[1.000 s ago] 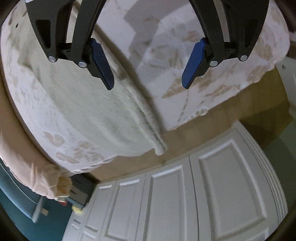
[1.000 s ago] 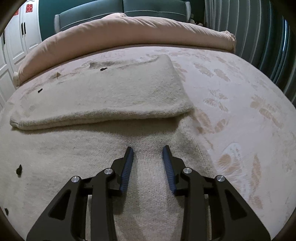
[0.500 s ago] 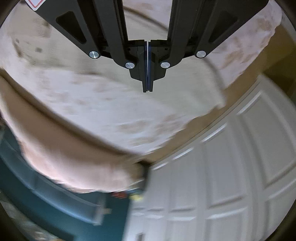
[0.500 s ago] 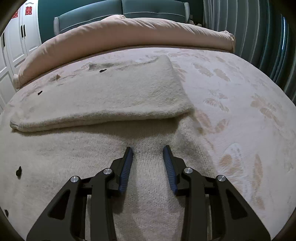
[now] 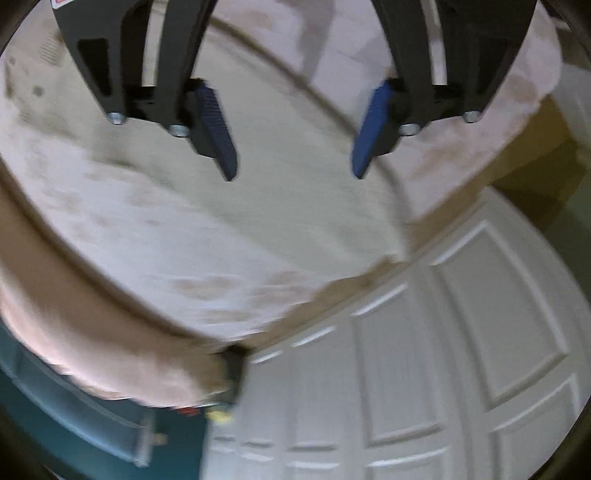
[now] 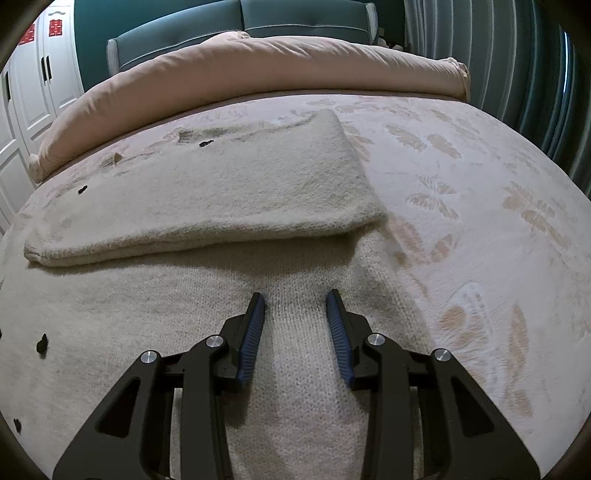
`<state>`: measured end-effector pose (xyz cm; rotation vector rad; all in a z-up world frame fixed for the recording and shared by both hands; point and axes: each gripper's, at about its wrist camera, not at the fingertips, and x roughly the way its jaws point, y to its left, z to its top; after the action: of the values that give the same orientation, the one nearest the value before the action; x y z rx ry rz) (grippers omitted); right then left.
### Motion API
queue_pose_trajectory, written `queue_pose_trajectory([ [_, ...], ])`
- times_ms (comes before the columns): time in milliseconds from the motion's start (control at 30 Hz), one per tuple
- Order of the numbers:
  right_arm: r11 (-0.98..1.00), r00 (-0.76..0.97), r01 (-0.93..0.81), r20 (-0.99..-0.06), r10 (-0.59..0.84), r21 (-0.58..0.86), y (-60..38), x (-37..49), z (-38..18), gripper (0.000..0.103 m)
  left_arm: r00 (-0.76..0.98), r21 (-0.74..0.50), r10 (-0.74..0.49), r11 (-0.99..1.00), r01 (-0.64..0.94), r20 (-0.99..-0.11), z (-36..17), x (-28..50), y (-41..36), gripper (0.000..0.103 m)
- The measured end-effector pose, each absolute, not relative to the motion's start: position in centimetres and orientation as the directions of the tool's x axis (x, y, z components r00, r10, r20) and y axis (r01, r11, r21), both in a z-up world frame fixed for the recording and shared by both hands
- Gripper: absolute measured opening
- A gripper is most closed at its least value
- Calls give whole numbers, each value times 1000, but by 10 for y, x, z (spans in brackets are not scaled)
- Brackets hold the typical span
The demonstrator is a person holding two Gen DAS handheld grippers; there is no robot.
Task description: Fold small clothes
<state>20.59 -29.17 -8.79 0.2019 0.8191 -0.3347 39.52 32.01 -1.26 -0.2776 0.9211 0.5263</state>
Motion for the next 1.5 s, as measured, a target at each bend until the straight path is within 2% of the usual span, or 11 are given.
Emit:
queue_pose_trajectory([
  [200,929,631,370,-741,-229,28,-290,207,-89,34,401,-45,273,777,-627,-874,-46,400,388,62],
  [267,929,629,370,-741,-234,21,-289,207,-90,34,383,-95,213,758,-645,-899,-62,404,398,44],
  [333,929,628,370,-741,-236,18,-288,208,-90,34,414,-171,166,729,-663,-895,-66,401,402,12],
  [367,929,628,371,-741,-236,18,-288,208,-90,34,436,-189,166,728,-659,-884,-61,400,396,4],
  [533,928,632,371,-739,-233,24,-288,208,-90,34,608,-201,184,837,-509,-772,11,404,333,3],
  [767,927,638,373,-737,-222,43,-290,205,-89,34,797,-211,-142,977,19,-587,134,367,115,3],
  [867,927,640,373,-737,-217,51,-291,205,-88,34,749,-213,-288,957,198,-597,129,337,23,4],
  [967,926,644,372,-736,-207,65,-293,204,-88,34,641,-238,-367,929,282,-674,78,311,-55,11],
  [1067,925,649,370,-737,-192,84,-295,204,-87,34,535,-304,-395,918,254,-747,17,287,-85,26],
  [1267,923,680,339,-725,-104,185,-305,198,-75,43,492,-385,-355,922,43,-795,-39,260,-39,27],
  [1500,937,716,216,-696,40,276,-282,240,-26,71,512,-418,-251,875,-243,-822,-57,296,77,30],
])
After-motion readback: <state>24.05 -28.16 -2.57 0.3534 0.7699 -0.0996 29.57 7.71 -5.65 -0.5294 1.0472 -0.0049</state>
